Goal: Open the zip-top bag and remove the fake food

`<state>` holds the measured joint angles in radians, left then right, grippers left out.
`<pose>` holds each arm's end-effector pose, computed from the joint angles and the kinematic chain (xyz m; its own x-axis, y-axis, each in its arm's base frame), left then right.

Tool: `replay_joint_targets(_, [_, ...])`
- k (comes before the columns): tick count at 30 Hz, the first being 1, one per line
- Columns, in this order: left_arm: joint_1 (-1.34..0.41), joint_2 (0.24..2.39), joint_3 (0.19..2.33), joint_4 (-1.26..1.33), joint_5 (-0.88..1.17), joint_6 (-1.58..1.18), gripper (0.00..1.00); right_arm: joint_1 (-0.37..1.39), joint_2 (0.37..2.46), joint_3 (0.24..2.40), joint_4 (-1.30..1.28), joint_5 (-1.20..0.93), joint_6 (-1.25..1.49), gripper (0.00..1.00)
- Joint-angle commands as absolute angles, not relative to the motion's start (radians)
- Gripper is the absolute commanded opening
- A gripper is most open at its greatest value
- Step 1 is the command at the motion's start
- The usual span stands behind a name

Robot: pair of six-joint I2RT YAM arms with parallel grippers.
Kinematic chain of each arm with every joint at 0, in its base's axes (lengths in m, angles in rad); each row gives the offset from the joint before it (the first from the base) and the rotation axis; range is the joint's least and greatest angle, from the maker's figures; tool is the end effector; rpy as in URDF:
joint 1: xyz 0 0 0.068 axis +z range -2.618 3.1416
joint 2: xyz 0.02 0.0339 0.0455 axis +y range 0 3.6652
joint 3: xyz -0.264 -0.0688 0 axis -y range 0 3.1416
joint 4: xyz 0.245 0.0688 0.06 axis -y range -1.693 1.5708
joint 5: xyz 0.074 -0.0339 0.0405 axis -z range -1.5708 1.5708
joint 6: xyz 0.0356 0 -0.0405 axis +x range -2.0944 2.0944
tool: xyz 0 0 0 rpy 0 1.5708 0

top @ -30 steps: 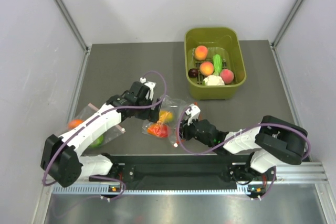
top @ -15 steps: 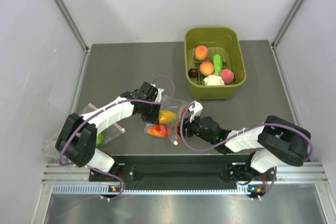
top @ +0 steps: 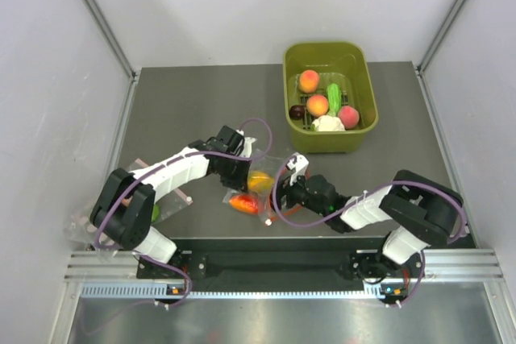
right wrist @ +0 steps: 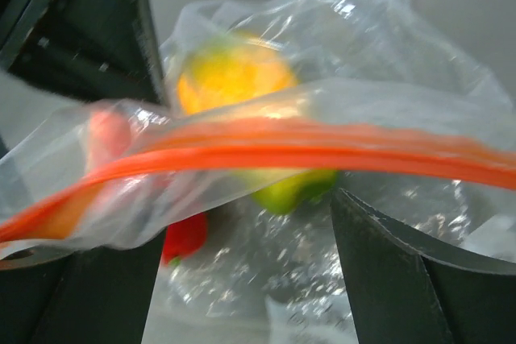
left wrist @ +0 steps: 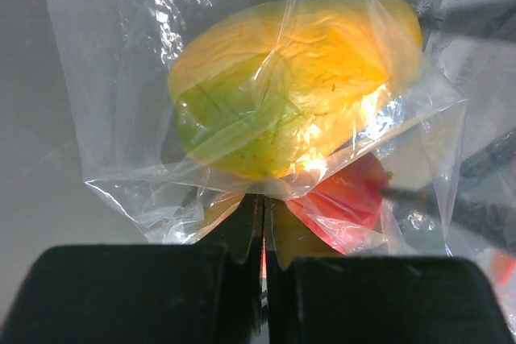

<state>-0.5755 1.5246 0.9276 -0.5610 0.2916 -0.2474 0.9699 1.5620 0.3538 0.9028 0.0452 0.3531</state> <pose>0.2356 -0.1651 0.1901 -0.8964 0.3020 -0.3245 0.4110 0.8403 -0.3536 0.1513 0.2178 0.1368 -0.4360 -0.0251 -0.8996 -0.6915 0.6491 0.3171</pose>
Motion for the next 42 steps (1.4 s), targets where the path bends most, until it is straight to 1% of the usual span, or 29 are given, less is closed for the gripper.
replay_joint_targets(1, [-0.580,1.529,0.907,-0.574,0.342,-0.215,0.00,0.936,1.592,0.356,1.037,0.060,0.339,0.80])
replay_joint_targets(3, [-0.580,1.529,0.905,-0.569,0.371,-0.209,0.00,0.930,1.601,0.359,1.052,0.046,0.316,0.81])
replay_joint_targets(4, [-0.580,1.526,0.905,-0.569,0.380,-0.206,0.00,0.917,1.606,0.359,1.060,0.045,0.304,0.85])
replay_joint_targets(5, [-0.580,1.525,0.904,-0.568,0.385,-0.206,0.00,0.908,1.621,0.362,1.072,0.035,0.301,0.86])
replay_joint_targets(8, [-0.578,1.513,0.899,-0.558,0.408,-0.201,0.00,0.855,1.653,0.376,1.083,-0.070,0.296,0.87])
replay_joint_targets(14, [-0.580,1.509,0.891,-0.543,0.463,-0.190,0.00,0.776,1.724,0.362,1.264,-0.354,0.307,0.89])
replay_joint_targets(15, [-0.581,1.514,0.893,-0.542,0.466,-0.189,0.00,0.770,1.739,0.364,1.335,-0.438,0.314,0.89])
replay_joint_targets(20, [-0.580,1.529,0.897,-0.538,0.477,-0.186,0.00,0.759,1.861,0.440,1.436,-0.691,0.423,0.89])
replay_joint_targets(24, [-0.580,1.531,0.899,-0.537,0.485,-0.183,0.00,0.805,1.894,0.456,1.431,-0.678,0.422,0.89])
replay_joint_targets(27, [-0.580,1.532,0.896,-0.534,0.497,-0.183,0.00,0.828,1.901,0.436,1.476,-0.654,0.420,0.84])
replay_joint_targets(28, [-0.580,1.535,0.896,-0.534,0.500,-0.183,0.00,0.827,1.901,0.428,1.489,-0.652,0.434,0.76])
replay_joint_targets(30, [-0.580,1.537,0.896,-0.534,0.512,-0.183,0.00,0.830,1.898,0.423,1.505,-0.632,0.439,0.64])
replay_joint_targets(31, [-0.580,1.537,0.896,-0.534,0.515,-0.183,0.00,0.830,1.890,0.419,1.503,-0.617,0.439,0.55])
replay_joint_targets(34, [-0.581,1.525,0.896,-0.532,0.528,-0.179,0.00,0.833,1.870,0.393,1.491,-0.528,0.422,0.43])
replay_joint_targets(36, [-0.581,1.513,0.893,-0.529,0.531,-0.179,0.00,0.833,1.859,0.379,1.477,-0.453,0.420,0.40])
replay_joint_targets(39, [-0.581,1.505,0.893,-0.525,0.537,-0.178,0.00,0.831,1.833,0.356,1.460,-0.379,0.414,0.30])
replay_joint_targets(40, [-0.581,1.505,0.893,-0.526,0.531,-0.179,0.00,0.834,1.815,0.350,1.425,-0.362,0.405,0.21])
replay_joint_targets(42, [-0.581,1.503,0.894,-0.531,0.529,-0.179,0.00,0.834,1.795,0.338,1.405,-0.318,0.400,0.11])
